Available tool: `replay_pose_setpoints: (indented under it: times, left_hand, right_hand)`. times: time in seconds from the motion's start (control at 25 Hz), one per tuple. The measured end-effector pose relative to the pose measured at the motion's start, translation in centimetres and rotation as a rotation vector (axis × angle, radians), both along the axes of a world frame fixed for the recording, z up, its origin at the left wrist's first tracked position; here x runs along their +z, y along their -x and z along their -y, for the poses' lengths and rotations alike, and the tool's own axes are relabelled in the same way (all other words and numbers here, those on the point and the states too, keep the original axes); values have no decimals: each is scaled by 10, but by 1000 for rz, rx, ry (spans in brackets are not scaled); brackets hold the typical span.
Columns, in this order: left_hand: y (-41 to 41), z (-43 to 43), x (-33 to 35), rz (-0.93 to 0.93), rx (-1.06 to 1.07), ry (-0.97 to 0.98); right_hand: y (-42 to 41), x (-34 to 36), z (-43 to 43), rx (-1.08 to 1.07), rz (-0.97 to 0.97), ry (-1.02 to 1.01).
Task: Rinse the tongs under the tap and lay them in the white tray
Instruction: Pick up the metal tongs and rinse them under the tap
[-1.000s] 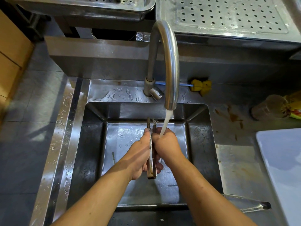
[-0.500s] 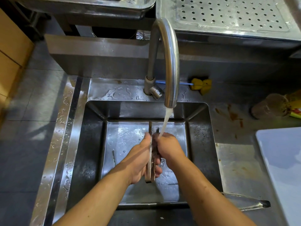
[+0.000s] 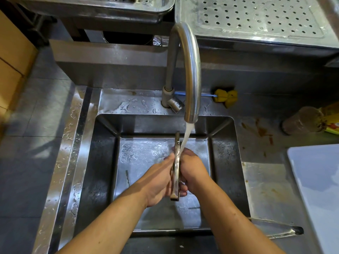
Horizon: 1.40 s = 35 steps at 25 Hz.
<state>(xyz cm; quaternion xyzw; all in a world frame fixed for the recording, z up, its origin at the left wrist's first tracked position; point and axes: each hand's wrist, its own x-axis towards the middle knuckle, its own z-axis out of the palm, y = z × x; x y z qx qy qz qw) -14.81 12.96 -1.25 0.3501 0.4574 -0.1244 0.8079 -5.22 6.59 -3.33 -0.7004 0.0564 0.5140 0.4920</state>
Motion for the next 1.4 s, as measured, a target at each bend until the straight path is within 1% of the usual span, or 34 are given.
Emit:
replay_pose_setpoints:
  times: [0.08,0.16,0.24,0.32,0.4,0.48,0.56,0.6,0.64,0.68,0.72,0.76,0.8,0.92,1.0,1.04,1.12,1.2,1.28,1.36,1.4]
  left_hand:
    - [3,3,1,64,-1,72]
    - [9,2,-1,123,-22,107]
    - [15,-1,-5,139,-60,66]
    - [14,-6,-5,55,-110,-93]
    - [8,-10,-3,-92,-154,-287]
    - [1,-13,-4,-256,-204,-405]
    - [-6,-17,-8,-388,-329,-545]
    - [-8,-19,-13,-436,-400,-675]
    - [-9,-22,-18,-454,-452,-824]
    - [-10,-25,-23,-432,-486,-950]
    - [-12,-28,-28,-384,-508,-1007]
    - [-14,-30,-32,-327,-518,-994]
    - [-17,-32,-36,-265,-491,-928]
    - [-25,-30,-43,-139,-220,-603]
    - [-28,-26,-42,-90,-110,-503]
    - [-30,-25,-41,-61,-104,-490]
    - [-30,-23,-38,38,-205,-461]
    - [-29,-23,-32,129,-316,-388]
    - [-35,-28,-27,60,-283,-404]
    - [-43,-35,-27,-120,-175,-467]
    - [-43,-37,-28,-165,-138,-508]
  right_hand:
    - [-4,3,0,-55,-19,23]
    - [-7,1,-1,-49,-21,47]
    - [-6,-2,-1,-22,-34,40]
    - [-2,-4,-1,-16,-42,11]
    - [3,-8,0,-9,-19,22]
    - [8,-10,3,-22,-12,4]
    - [12,-11,7,-42,0,-26]
    - [14,-10,9,-46,17,-31]
    - [16,-9,12,-48,29,-30]
    - [17,-6,14,-51,30,-36]
    - [17,-3,17,-55,26,-44]
    - [16,0,19,-58,18,-55]
    - [15,4,22,-52,3,-69]
    - [10,15,28,1,-57,-106]
    - [2,17,31,52,2,-39]
    - [-3,16,32,91,72,4]
    - [-13,17,31,115,177,27]
    - [-18,19,26,61,182,24]
    - [-18,19,22,80,224,84]
    - [-12,18,23,145,293,110]
    - [-8,17,25,165,311,106]
